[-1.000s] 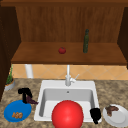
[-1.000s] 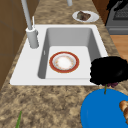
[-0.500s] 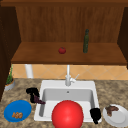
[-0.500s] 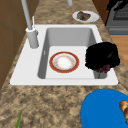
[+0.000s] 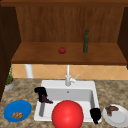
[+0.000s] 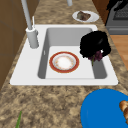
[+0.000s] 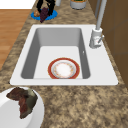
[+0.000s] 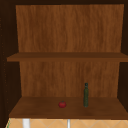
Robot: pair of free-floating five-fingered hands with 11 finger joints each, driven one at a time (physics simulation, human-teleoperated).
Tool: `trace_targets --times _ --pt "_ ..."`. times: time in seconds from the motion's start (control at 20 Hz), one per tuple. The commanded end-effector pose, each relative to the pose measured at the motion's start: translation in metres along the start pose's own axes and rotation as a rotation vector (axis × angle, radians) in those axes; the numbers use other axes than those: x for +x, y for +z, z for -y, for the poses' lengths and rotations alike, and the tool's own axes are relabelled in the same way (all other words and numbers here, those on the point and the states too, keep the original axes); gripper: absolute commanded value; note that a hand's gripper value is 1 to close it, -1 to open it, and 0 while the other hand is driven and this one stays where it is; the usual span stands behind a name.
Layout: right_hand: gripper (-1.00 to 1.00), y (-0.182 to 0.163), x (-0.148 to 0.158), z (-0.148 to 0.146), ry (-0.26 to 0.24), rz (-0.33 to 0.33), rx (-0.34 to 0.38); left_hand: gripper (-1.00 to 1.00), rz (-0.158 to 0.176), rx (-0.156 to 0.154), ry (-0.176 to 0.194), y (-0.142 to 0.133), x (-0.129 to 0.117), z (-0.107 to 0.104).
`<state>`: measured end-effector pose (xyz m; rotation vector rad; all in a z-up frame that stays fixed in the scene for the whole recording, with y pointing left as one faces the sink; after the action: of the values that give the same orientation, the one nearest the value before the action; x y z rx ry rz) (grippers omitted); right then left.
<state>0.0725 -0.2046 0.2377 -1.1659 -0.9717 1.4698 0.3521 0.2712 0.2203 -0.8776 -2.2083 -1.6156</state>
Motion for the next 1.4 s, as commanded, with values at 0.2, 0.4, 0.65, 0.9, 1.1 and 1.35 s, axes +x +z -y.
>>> trace_targets --times 0.2,0.4,0.65,0.9,1.1,1.35 --pt "0.00 0.000 0.000 0.000 0.000 0.000 0.000 1.00 -0.018 -0.022 0.002 -0.053 -0.031 0.002" --pt "0.00 0.000 0.000 0.000 0.000 0.000 0.000 1.00 -0.014 -0.004 -0.002 -0.075 -0.059 0.012" --pt "0.00 0.000 0.000 0.000 0.000 0.000 0.000 1.00 -0.017 -0.006 -0.020 -0.098 -0.103 0.042" --pt "0.00 0.000 0.000 0.000 0.000 0.000 0.000 1.00 -0.026 0.006 -0.025 -0.114 -0.145 0.076" --pt "0.00 0.000 0.000 0.000 0.000 0.000 0.000 1.00 -0.025 -0.012 -0.048 -0.129 -0.182 0.101" --pt "0.00 0.000 0.000 0.000 0.000 0.000 0.000 1.00 -0.012 -0.006 -0.044 -0.138 -0.230 0.127"
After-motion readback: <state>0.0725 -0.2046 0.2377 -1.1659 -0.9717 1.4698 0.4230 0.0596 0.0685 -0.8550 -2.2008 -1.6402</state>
